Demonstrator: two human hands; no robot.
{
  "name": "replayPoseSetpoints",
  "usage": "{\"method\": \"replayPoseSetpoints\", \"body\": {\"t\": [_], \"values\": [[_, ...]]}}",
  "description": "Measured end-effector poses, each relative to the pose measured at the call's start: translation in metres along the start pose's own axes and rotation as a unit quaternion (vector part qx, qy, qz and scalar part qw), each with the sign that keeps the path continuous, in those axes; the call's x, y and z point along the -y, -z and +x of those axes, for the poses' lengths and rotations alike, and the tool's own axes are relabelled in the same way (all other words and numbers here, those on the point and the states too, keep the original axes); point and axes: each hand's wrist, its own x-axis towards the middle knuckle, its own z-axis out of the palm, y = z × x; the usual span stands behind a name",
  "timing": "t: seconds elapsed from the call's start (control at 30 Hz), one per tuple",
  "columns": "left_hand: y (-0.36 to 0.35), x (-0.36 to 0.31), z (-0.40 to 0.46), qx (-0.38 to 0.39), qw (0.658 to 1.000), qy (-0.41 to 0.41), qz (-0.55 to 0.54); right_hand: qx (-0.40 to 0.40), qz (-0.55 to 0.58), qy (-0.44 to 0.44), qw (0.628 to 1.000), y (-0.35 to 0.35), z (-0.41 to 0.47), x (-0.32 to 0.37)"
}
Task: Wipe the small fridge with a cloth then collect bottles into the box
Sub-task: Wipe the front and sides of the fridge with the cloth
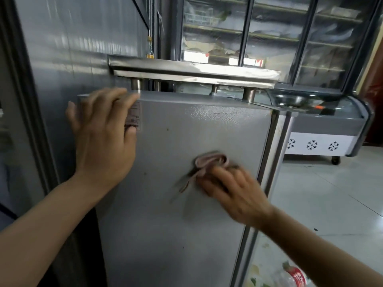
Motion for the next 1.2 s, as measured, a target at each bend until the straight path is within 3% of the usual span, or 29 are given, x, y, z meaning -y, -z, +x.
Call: {"method": "replayPoseSetpoints", "body": {"t": [0.2,0.3,0.43,0.5,0.57,0.63,0.7,0.77,0.87,1.0,1.07,1.13,1.2], "values": [[0.011,0.039,0.000,-0.008,0.999,0.032,0.001,-0.120,-0.003,-0.181,0.976,0.002,0.093,-0.017],[0.005,0.040,0.002,-0.022,0.999,0.024,-0.029,-0.109,0.008,-0.117,0.987,-0.014,0.094,0.016],[0.005,0.041,0.002,-0.019,0.998,0.024,-0.048,0.018,0.042,0.067,0.997,-0.022,0.061,0.057],[0.009,0.043,0.002,-0.009,0.998,0.021,-0.051,0.029,0.034,0.102,0.994,-0.017,0.062,0.051],[0.012,0.045,0.003,-0.001,0.998,0.012,-0.057,-0.019,0.001,0.069,0.997,-0.011,0.078,0.034],[0.014,0.049,0.003,0.008,0.997,0.005,-0.071,-0.081,-0.015,-0.039,0.996,-0.006,0.105,0.014],[0.014,0.051,0.001,0.014,0.996,0.006,-0.087,-0.122,0.014,-0.115,0.986,-0.006,0.131,0.009],[0.013,0.053,0.000,0.018,0.995,0.005,-0.100,-0.134,0.048,-0.134,0.981,-0.012,0.144,0.020],[0.016,0.057,0.000,0.038,0.993,-0.004,-0.115,-0.112,0.084,-0.106,0.985,-0.021,0.132,0.041],[0.028,0.067,-0.005,0.078,0.988,0.003,-0.132,0.039,0.069,0.090,0.993,-0.026,0.092,0.068],[0.034,0.070,-0.011,0.109,0.984,0.013,-0.139,0.074,0.022,0.156,0.985,-0.023,0.088,0.066],[0.038,0.071,-0.018,0.138,0.975,0.036,-0.168,0.042,-0.006,0.125,0.991,-0.018,0.108,0.052],[0.041,0.073,-0.024,0.153,0.962,0.070,-0.215,-0.024,0.012,0.008,1.000,-0.014,0.144,0.040]]}}
